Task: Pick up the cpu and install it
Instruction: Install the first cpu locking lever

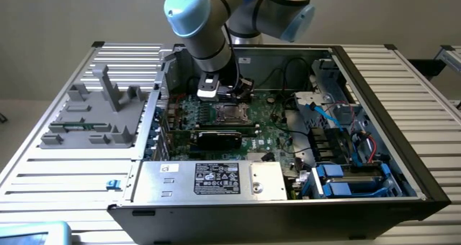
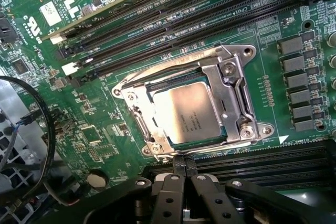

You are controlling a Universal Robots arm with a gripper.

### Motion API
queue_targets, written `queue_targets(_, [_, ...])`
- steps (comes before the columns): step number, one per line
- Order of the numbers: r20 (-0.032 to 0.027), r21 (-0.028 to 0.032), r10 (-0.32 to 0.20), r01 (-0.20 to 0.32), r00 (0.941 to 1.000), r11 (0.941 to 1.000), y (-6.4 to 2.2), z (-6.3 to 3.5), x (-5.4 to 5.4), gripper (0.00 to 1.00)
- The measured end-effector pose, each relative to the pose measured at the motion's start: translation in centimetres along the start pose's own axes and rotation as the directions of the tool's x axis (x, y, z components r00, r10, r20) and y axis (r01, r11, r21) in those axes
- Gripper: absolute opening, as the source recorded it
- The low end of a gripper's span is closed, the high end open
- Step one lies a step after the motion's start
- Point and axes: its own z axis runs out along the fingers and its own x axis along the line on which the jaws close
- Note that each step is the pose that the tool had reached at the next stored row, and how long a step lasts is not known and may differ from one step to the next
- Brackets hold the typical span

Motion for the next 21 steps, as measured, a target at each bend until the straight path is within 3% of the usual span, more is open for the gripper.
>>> queue_targets(21, [0.0113, 0.0074, -0.029, 0.029, 0.9995, 0.9995, 0.14, 0.03, 0.34, 0.11])
